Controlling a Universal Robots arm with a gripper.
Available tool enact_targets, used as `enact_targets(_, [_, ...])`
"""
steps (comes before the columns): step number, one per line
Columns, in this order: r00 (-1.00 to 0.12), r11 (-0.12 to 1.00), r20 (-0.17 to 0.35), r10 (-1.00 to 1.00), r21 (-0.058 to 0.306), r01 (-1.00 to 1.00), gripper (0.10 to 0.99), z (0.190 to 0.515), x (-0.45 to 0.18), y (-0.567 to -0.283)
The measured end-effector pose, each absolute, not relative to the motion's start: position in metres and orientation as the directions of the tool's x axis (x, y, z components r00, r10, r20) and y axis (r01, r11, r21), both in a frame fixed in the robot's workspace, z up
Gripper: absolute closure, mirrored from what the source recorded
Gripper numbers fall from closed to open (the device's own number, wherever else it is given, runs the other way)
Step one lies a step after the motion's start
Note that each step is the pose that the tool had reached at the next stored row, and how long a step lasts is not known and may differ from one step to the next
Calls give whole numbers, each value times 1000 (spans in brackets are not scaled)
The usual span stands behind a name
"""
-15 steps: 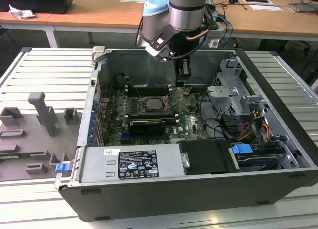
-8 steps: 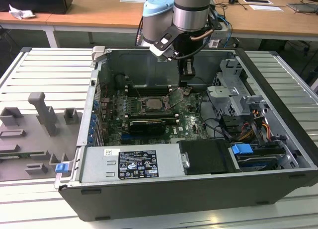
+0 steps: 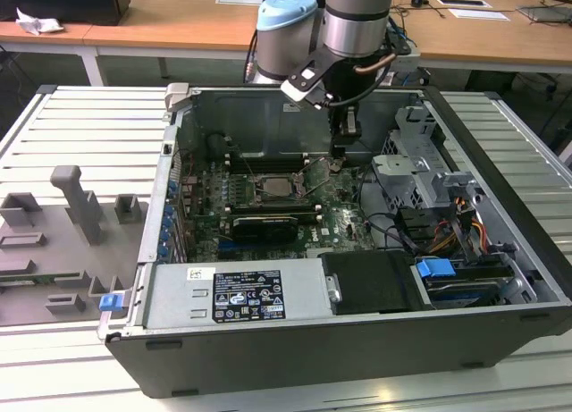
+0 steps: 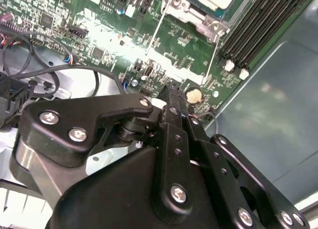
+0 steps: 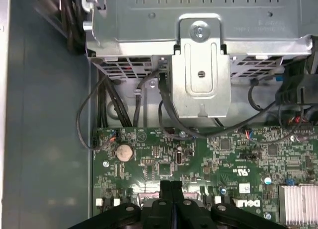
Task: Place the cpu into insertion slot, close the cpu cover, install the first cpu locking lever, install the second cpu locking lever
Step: 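Close the cpu cover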
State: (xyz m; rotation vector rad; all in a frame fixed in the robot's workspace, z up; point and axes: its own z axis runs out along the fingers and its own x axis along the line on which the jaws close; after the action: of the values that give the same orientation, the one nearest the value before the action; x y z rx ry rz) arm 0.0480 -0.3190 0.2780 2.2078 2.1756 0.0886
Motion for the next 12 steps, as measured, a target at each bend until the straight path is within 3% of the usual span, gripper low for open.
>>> enact_targets(5, [15, -15, 12, 1000, 45, 999, 980, 267, 49, -319])
enact_targets(12, [15, -15, 12, 1000, 44, 999, 980, 263, 49, -319])
